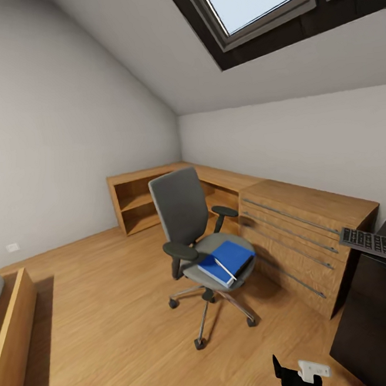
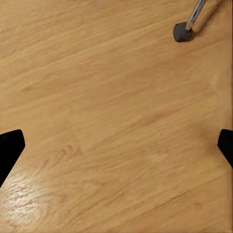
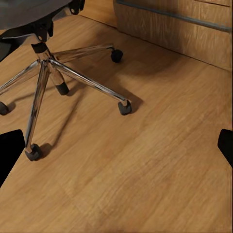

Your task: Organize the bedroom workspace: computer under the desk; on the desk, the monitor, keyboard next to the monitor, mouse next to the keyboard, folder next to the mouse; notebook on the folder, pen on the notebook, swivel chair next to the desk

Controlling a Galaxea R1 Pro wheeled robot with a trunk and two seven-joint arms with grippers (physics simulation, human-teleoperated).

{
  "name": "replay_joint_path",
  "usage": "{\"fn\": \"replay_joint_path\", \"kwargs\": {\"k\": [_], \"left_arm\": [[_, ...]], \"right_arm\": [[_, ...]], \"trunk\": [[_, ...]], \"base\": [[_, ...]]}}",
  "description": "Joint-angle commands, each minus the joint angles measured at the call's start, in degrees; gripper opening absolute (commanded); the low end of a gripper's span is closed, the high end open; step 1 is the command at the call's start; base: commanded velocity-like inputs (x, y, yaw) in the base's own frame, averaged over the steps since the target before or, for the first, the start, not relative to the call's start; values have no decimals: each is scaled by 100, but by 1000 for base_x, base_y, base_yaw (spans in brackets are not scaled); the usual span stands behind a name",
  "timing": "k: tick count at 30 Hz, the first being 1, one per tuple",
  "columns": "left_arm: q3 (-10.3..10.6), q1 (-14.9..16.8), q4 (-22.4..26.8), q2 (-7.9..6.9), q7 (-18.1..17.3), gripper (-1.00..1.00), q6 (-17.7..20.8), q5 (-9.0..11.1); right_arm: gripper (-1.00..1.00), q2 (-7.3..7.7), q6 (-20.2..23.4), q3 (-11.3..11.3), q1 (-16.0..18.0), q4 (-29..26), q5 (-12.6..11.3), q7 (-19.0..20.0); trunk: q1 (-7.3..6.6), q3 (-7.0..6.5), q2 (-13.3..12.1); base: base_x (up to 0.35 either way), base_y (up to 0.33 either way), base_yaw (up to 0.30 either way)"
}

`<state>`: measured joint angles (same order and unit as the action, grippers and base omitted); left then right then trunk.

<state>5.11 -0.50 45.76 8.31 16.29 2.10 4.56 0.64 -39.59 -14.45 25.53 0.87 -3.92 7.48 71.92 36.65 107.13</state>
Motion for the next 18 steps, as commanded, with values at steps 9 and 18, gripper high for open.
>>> {"fn": "replay_joint_path", "kwargs": {"k": [9,18], "left_arm": [[15,-1,-640,16,-7,100,55,46],[12,871,-2433,-11,-91,100,82,73]], "right_arm": [[100,-149,-21,-25,5,10,-14,55],[100,-172,-22,-23,-17,10,-12,34]], "trunk": [[-199,-155,-360],[-396,-316,-721]], "base": [[0,0,-101],[0,0,-42]]}}
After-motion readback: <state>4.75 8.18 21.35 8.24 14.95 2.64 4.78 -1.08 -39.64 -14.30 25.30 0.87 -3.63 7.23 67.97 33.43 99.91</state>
